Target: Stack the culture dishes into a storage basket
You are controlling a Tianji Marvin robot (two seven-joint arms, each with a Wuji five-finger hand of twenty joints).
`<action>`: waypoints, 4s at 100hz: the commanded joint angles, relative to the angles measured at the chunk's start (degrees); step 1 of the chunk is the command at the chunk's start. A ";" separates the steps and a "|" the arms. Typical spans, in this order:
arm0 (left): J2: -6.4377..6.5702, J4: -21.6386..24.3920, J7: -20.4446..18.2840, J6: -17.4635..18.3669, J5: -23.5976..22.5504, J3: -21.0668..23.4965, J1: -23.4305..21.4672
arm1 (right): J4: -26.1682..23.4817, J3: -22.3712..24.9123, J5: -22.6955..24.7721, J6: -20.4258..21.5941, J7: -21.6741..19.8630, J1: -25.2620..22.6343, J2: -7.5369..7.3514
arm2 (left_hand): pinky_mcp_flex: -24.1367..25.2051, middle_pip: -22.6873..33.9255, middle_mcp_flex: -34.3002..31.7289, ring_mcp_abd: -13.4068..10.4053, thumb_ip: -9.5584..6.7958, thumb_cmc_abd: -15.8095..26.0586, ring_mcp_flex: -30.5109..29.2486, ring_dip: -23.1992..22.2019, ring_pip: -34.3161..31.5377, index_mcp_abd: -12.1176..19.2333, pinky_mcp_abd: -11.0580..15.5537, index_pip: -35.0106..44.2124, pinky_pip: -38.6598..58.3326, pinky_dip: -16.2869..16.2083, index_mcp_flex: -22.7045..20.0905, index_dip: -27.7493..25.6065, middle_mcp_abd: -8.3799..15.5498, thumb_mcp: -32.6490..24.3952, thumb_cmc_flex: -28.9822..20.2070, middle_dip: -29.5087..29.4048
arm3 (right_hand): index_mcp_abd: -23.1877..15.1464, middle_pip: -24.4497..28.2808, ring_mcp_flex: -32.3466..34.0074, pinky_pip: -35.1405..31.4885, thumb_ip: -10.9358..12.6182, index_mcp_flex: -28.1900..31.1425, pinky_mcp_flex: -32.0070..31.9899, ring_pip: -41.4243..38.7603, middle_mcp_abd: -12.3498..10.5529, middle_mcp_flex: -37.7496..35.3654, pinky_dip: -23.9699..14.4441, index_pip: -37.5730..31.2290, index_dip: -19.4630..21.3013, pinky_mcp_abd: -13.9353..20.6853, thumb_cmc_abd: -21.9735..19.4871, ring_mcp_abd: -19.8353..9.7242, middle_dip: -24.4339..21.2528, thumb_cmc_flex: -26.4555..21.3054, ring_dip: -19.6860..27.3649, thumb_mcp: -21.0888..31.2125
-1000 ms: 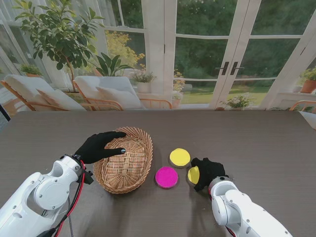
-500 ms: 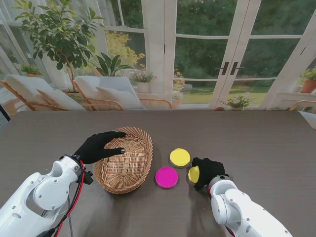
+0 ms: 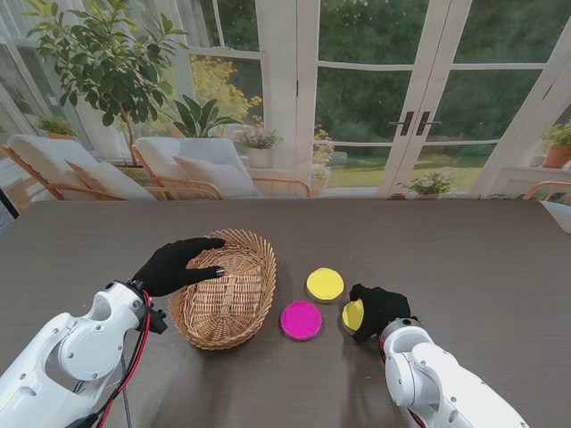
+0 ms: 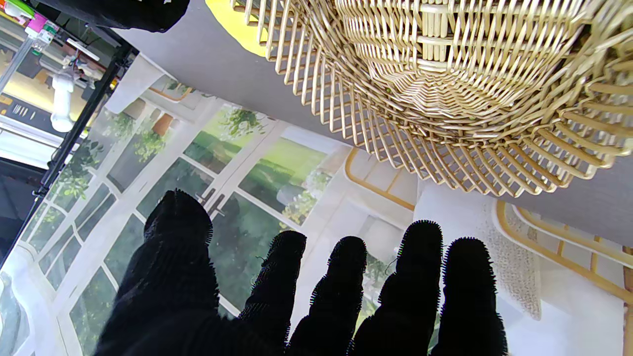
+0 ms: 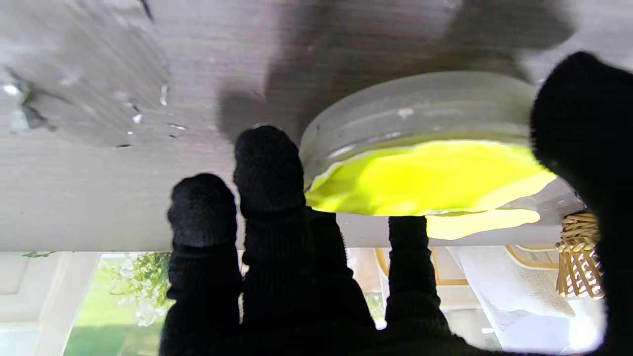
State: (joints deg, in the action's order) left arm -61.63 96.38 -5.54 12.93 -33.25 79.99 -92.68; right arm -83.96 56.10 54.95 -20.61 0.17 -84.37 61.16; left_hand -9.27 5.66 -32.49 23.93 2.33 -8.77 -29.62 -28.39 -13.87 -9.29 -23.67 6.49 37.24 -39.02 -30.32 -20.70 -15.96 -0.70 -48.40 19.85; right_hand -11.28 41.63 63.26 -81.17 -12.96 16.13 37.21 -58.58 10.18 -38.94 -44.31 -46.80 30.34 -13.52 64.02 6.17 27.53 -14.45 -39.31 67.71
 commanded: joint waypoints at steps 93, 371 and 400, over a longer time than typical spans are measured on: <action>-0.22 0.42 -0.79 -0.39 0.26 0.56 -0.54 | -0.69 0.68 -1.85 0.33 -0.04 -0.58 0.66 | 0.72 -0.96 -0.05 1.08 -1.79 2.95 0.99 0.60 1.17 -0.29 -1.24 0.17 -1.93 -1.39 -0.86 0.13 -0.32 1.25 -1.44 -0.90 | -2.53 3.33 5.33 -3.29 4.60 11.28 16.36 -0.47 -0.88 -5.94 1.62 -8.68 1.37 -2.60 -4.04 -2.46 2.54 -7.07 -0.30 10.35; -0.09 -0.74 -1.97 -1.62 1.00 0.63 0.12 | 17.18 -18.40 -13.93 -2.45 9.54 20.10 6.96 | 0.82 -0.97 -0.04 1.41 -1.79 3.57 1.03 0.51 1.19 -0.67 -1.15 0.47 -2.19 -1.70 -1.82 0.06 -0.52 1.32 -1.35 -0.90 | -3.34 5.14 -10.25 -0.12 4.31 2.12 4.76 8.80 -1.95 7.83 -0.10 -7.57 0.58 -1.62 -9.81 3.56 2.28 -1.77 3.09 4.57; 0.03 -0.56 -2.78 -2.16 1.25 0.58 0.03 | 16.71 -19.43 -12.87 -2.59 7.11 20.53 6.17 | 0.78 -0.98 -0.11 1.40 -1.80 3.77 0.98 0.50 1.14 -1.24 -1.20 0.86 -2.12 -1.73 -3.01 -0.08 -0.64 1.28 -1.45 -0.89 | -3.12 5.04 -18.14 1.22 3.99 -5.56 -1.87 11.16 -2.28 16.78 -0.27 -4.41 -0.05 -0.86 -12.19 4.87 2.18 -0.08 4.60 1.11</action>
State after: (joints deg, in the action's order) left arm -61.61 95.68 -7.08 11.08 -32.21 80.64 -92.49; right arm -66.55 36.97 41.52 -23.25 8.39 -63.70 67.68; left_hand -9.21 5.56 -32.50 24.05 2.32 -8.11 -29.55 -28.39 -13.85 -10.14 -23.70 7.24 36.52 -39.64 -32.31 -20.70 -16.20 -0.70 -48.40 19.82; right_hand -10.06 46.45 47.05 -80.48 -11.73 10.60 36.52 -48.28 8.65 -25.02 -44.31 -45.96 28.02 -14.39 54.71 9.71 29.11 -14.29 -35.48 67.67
